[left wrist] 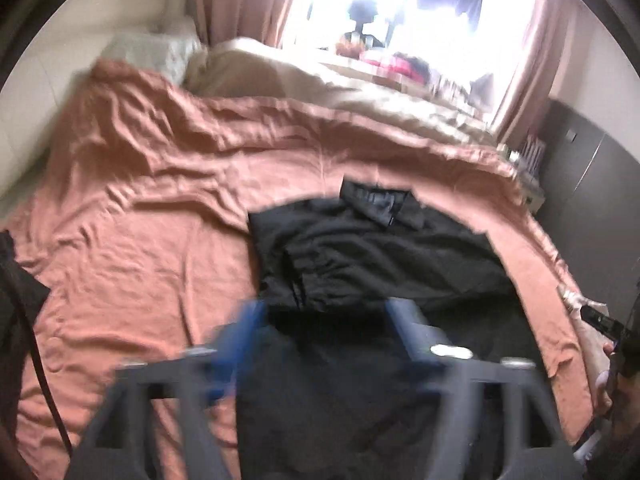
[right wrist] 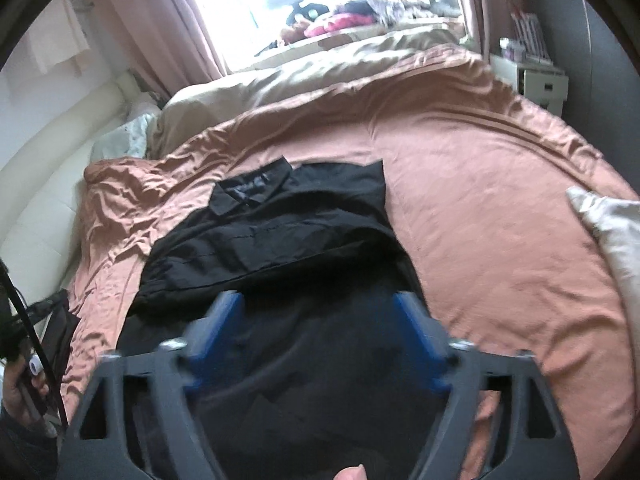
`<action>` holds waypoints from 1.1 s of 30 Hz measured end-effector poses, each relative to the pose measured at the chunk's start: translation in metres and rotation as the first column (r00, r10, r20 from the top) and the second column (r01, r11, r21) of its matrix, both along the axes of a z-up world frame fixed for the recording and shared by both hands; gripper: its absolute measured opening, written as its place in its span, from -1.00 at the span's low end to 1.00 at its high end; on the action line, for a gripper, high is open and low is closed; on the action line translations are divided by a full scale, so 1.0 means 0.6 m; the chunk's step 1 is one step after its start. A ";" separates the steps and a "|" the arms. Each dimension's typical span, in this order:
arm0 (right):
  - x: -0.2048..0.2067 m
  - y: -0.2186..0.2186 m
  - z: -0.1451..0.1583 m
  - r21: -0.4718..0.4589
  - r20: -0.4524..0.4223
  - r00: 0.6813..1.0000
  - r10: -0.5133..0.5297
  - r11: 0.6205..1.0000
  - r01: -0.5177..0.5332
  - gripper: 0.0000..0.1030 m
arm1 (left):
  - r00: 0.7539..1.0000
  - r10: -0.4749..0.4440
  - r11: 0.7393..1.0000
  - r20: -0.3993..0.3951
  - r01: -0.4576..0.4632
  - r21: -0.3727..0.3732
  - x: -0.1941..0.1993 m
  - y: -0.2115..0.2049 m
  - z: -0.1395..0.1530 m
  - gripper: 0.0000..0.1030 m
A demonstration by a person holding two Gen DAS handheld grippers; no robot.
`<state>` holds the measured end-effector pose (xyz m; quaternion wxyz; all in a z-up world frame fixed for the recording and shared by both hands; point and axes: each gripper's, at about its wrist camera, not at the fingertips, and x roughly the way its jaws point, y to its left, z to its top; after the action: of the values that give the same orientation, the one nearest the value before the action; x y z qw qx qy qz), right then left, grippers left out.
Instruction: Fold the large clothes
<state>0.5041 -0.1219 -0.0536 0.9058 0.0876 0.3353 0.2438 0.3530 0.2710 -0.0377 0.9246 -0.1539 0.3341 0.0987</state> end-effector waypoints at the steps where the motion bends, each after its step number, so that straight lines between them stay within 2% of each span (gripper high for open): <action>1: -0.016 -0.010 0.004 -0.003 0.009 1.000 -0.008 1.000 0.008 0.71 | 0.999 -0.002 1.000 0.039 0.001 0.017 -0.021 -0.009 0.016 0.93; 3: -0.041 -0.027 0.008 -0.003 0.023 1.000 -0.019 1.000 0.019 0.71 | 0.996 -0.003 0.999 0.088 -0.002 0.052 -0.058 -0.024 0.043 0.96; 5: -0.065 -0.040 0.013 0.000 0.032 0.999 -0.029 1.000 0.029 0.72 | 0.995 0.013 0.997 0.097 -0.020 0.076 -0.087 -0.036 0.061 0.99; 11: -0.137 -0.074 0.024 0.033 0.082 0.996 -0.037 0.999 0.034 0.82 | 0.988 0.047 0.996 0.144 -0.057 0.070 -0.175 -0.055 0.093 0.99; 14: -0.180 -0.090 0.024 0.024 0.128 0.991 -0.034 0.999 0.031 0.84 | 0.990 0.047 0.997 0.136 -0.055 0.052 -0.212 -0.065 0.095 0.99; 17: -0.219 -0.102 0.019 0.011 0.166 0.986 -0.027 1.000 0.026 0.90 | 0.992 0.043 0.999 0.120 -0.046 0.023 -0.246 -0.075 0.090 0.99; 18: -0.232 -0.106 0.016 0.005 0.171 0.985 -0.024 1.000 0.024 1.00 | 0.993 0.045 0.999 0.113 -0.045 0.001 -0.258 -0.077 0.087 0.99; 22: -0.277 -0.121 -0.002 -0.009 0.192 0.981 -0.012 1.000 0.014 1.00 | 0.990 0.062 0.998 0.128 -0.058 -0.038 -0.307 -0.085 0.072 0.99; 27: -0.328 -0.144 -0.032 -0.017 0.189 0.982 0.002 1.000 0.001 1.00 | 0.991 0.055 0.998 0.119 -0.057 0.013 -0.356 -0.107 0.053 0.99; 33: -0.369 -0.187 -0.057 0.002 0.166 0.986 -0.009 1.000 0.009 1.00 | 0.994 0.040 0.999 0.097 -0.039 -0.008 -0.419 -0.129 0.012 0.99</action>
<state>0.2827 -0.2338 -0.0879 0.9316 0.0693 0.2582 0.2463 0.1014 0.1938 -0.0302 0.9372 -0.1681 0.2858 0.1082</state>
